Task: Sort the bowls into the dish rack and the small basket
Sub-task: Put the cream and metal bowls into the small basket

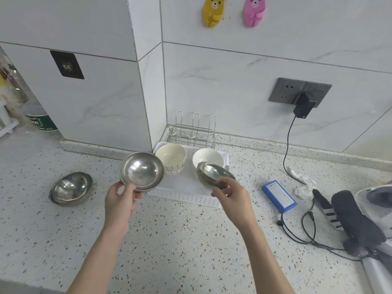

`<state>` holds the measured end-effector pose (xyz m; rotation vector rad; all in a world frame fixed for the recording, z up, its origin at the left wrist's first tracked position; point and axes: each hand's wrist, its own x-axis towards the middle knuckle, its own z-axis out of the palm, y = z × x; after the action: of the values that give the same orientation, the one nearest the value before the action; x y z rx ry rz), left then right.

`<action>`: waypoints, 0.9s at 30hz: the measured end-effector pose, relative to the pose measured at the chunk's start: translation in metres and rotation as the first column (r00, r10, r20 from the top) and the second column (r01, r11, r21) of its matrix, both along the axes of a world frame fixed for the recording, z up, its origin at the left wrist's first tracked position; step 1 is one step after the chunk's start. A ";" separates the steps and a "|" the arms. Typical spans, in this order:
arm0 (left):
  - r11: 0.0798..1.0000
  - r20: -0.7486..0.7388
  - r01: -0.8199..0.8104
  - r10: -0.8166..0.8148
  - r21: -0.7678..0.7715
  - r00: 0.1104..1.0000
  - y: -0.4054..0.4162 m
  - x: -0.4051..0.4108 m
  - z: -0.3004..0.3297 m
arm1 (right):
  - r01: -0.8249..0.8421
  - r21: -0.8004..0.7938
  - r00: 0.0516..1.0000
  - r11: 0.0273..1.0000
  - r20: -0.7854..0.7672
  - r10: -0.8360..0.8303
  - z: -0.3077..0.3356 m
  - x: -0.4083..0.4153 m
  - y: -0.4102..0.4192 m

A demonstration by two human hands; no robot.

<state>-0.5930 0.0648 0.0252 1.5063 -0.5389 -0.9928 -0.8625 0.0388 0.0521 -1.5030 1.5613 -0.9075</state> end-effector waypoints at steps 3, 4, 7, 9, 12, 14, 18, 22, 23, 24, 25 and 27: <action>0.999 0.004 0.040 -0.040 0.029 0.999 -0.003 -0.004 0.001 | -0.010 0.000 1.000 1.000 0.010 0.010 0.005 -0.003 -0.004; 0.998 0.005 0.049 -0.049 0.045 0.999 -0.004 -0.005 0.001 | -0.023 0.018 1.000 1.000 0.021 0.022 0.007 -0.004 -0.007; 0.994 0.007 0.064 -0.065 0.091 0.998 -0.007 -0.010 0.001 | -0.083 0.103 0.995 0.991 0.058 0.077 0.010 -0.008 -0.017; 0.992 -0.001 0.078 -0.078 0.102 0.997 -0.008 -0.012 0.001 | -0.114 0.147 0.992 0.983 0.072 0.105 0.010 -0.009 -0.023; 0.989 -0.011 0.096 -0.095 0.114 0.995 -0.011 -0.014 0.001 | -0.114 0.187 0.993 0.976 0.054 0.106 0.010 -0.007 -0.032; 0.987 -0.026 0.102 -0.100 0.122 0.995 -0.013 -0.015 0.002 | -0.113 0.217 0.993 0.970 0.035 0.108 0.012 -0.005 -0.039; 0.978 -0.052 0.144 -0.137 0.152 0.989 -0.019 -0.017 0.005 | -0.158 0.275 0.986 0.948 0.002 0.164 0.023 -0.002 -0.052; 0.958 -0.030 0.166 -0.164 0.232 0.986 -0.028 -0.009 0.008 | -0.178 0.303 0.979 0.936 -0.038 0.198 0.030 0.000 -0.059; 0.952 -0.021 0.175 -0.176 0.251 0.984 -0.030 -0.006 0.009 | -0.185 0.310 0.979 0.933 -0.028 0.203 0.031 -0.001 -0.060; 0.945 -0.015 0.185 -0.188 0.269 0.982 -0.032 -0.002 0.010 | -0.193 0.315 0.978 0.929 -0.011 0.207 0.032 -0.001 -0.060; 0.938 -0.010 0.194 -0.200 0.287 0.980 -0.035 0.001 0.012 | -0.198 0.318 0.978 0.927 0.008 0.207 0.033 -0.002 -0.060; 0.925 -0.003 0.208 -0.218 0.318 0.976 -0.039 0.007 0.014 | -0.199 0.314 0.980 0.928 0.050 0.193 0.033 -0.003 -0.059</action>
<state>-0.5859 0.0257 0.0390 1.7779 -0.5967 -1.2726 -0.8653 -0.0203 0.0853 -1.3828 1.4345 -0.5239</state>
